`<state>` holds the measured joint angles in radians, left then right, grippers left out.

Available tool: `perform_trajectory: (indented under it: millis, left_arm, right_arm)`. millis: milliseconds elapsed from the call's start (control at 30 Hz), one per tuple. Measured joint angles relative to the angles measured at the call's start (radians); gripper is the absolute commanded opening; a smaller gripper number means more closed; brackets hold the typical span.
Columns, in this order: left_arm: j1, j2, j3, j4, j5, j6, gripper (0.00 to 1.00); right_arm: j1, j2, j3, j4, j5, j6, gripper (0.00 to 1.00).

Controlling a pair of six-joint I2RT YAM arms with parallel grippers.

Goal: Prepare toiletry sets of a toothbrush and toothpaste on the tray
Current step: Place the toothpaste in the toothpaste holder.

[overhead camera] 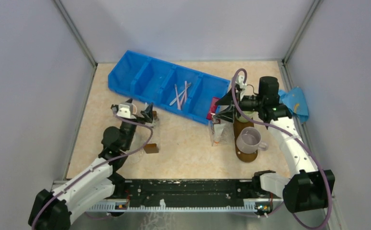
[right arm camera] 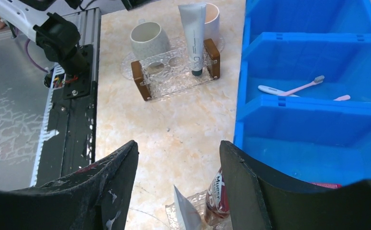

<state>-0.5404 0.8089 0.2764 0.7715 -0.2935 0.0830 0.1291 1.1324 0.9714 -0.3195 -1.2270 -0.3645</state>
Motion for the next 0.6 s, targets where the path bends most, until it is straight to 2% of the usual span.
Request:
perform_trajectory:
  millis: [133,300,433,600]
  left_arm:
    - [0.0,-0.079,0.062,-0.083,0.046,-0.072,0.99]
    - [0.0,-0.076,0.16,-0.157,0.159,-0.174,0.99]
    - [0.0,0.023,0.257,-0.169,0.282,-0.26,0.99]
    - [0.0,0.246,0.407,-0.136,0.463,-0.36,0.92]
  right_arm:
    - [-0.009,0.0,0.0,-0.02,-0.002,-0.009,0.63]
    - [-0.034,0.0,0.007,-0.045,-0.011,-0.018,0.63]
    - [-0.076,0.0,0.027,-0.056,-0.024,-0.019,0.63]
    - [-0.165,-0.001,0.048,-0.061,-0.031,-0.004,0.63]
